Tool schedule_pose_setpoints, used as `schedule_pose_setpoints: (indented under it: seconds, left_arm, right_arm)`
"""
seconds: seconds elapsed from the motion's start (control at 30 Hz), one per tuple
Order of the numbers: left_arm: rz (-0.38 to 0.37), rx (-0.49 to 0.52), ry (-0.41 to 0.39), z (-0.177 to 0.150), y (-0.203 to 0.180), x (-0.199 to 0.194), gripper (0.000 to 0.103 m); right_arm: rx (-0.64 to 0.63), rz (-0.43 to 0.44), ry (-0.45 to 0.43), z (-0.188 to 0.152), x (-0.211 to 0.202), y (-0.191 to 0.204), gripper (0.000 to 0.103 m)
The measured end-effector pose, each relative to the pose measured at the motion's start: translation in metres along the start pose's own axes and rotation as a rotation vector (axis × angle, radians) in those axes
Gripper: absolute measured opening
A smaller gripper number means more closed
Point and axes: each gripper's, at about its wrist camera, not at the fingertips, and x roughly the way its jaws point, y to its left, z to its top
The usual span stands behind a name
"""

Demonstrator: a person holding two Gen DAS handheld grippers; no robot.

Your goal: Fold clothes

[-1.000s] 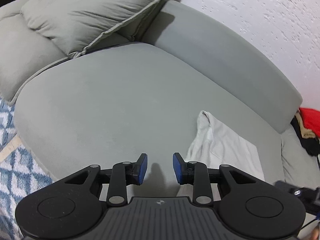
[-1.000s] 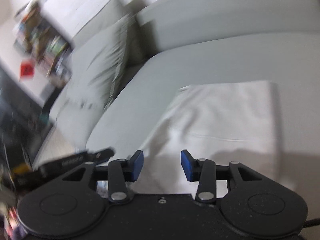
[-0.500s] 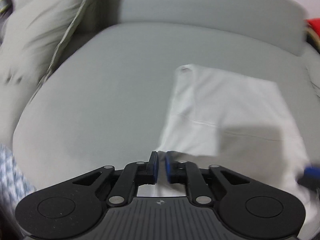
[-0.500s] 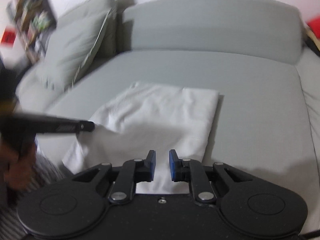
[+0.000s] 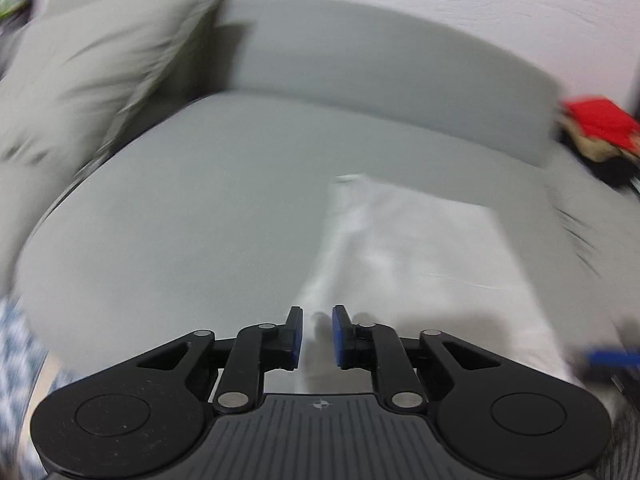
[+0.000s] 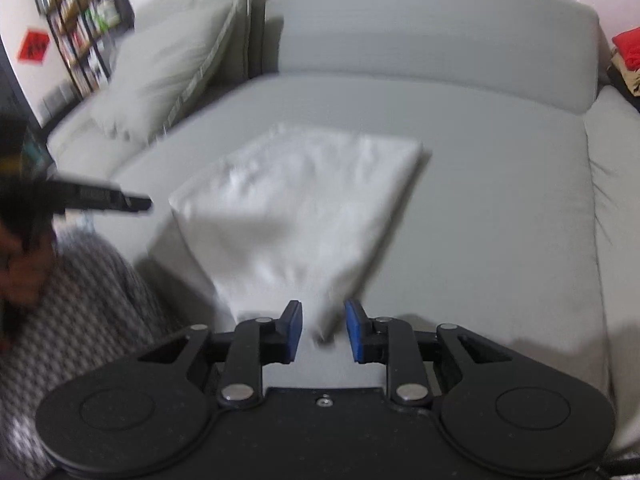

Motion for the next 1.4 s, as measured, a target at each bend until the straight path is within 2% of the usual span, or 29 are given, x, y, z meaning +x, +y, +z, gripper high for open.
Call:
schedule_pose_setpoints:
  seconds: [0.07, 0.1, 0.13, 0.27, 0.3, 0.4, 0.47, 0.53, 0.7, 0.87, 0.93, 1.07, 1.17, 1.2, 1.3, 1.33, 1.37, 1.4]
  left_arm:
    - [-0.036, 0.106, -0.001, 0.001, -0.025, 0.008, 0.015]
    - [-0.051, 0.155, 0.030, 0.001, -0.036, 0.016, 0.016]
    - [-0.042, 0.202, 0.084, 0.000, -0.046, 0.027, 0.026]
    - [0.091, 0.261, 0.159, -0.008, -0.056, 0.035, 0.028]
    - [0.122, 0.274, 0.176, -0.010, -0.058, 0.036, 0.028]
    - [0.030, 0.174, 0.101, -0.005, -0.039, 0.021, 0.026]
    - [-0.046, 0.088, 0.035, 0.005, -0.029, 0.015, 0.026]
    - [-0.045, 0.057, -0.017, 0.016, -0.029, 0.019, 0.025]
    - [-0.049, 0.090, -0.032, 0.048, -0.048, 0.048, 0.020]
    - [-0.089, 0.151, -0.057, 0.083, -0.072, 0.084, 0.021]
    - [-0.077, 0.154, -0.061, 0.096, -0.076, 0.108, 0.021]
    - [-0.037, 0.136, -0.037, 0.104, -0.070, 0.160, 0.019]
    - [0.052, 0.099, -0.012, 0.096, -0.056, 0.191, 0.018]
    - [0.073, 0.062, -0.001, 0.096, -0.049, 0.197, 0.013]
    - [0.094, -0.032, 0.000, 0.100, -0.033, 0.200, 0.012]
    - [0.138, -0.038, -0.014, 0.100, -0.031, 0.197, 0.012]
    - [0.215, -0.042, -0.030, 0.101, -0.030, 0.194, 0.015]
    - [0.302, -0.052, -0.039, 0.101, -0.026, 0.190, 0.016]
  right_arm:
    - [-0.007, 0.030, -0.024, 0.010, 0.010, 0.009, 0.019]
    - [-0.023, 0.051, -0.029, 0.014, 0.018, 0.016, 0.018]
    - [-0.038, 0.063, -0.021, 0.016, 0.027, 0.022, 0.018]
    - [-0.085, -0.001, 0.089, 0.010, 0.059, 0.036, 0.019]
    - [-0.085, 0.007, 0.081, 0.005, 0.055, 0.033, 0.019]
    - [-0.022, 0.058, 0.069, 0.000, 0.030, 0.016, 0.020]
    - [0.034, 0.067, 0.021, 0.005, 0.018, 0.000, 0.020]
    - [0.117, 0.068, -0.030, 0.014, 0.015, -0.018, 0.021]
    - [0.359, 0.082, -0.150, 0.040, 0.032, -0.060, 0.017]
    - [0.489, 0.138, -0.209, 0.069, 0.080, -0.079, 0.016]
    - [0.524, 0.162, -0.223, 0.081, 0.105, -0.083, 0.016]
    - [0.555, 0.170, -0.202, 0.099, 0.162, -0.089, 0.016]
    - [0.573, 0.189, -0.144, 0.099, 0.199, -0.099, 0.015]
    - [0.579, 0.190, -0.135, 0.097, 0.208, -0.103, 0.005]
    - [0.671, 0.090, -0.222, 0.083, 0.209, -0.130, 0.000]
    - [0.767, 0.094, -0.256, 0.076, 0.206, -0.145, 0.000]
    - [0.821, 0.063, -0.294, 0.070, 0.199, -0.154, 0.000]
    - [0.831, -0.008, -0.323, 0.067, 0.191, -0.160, 0.000]
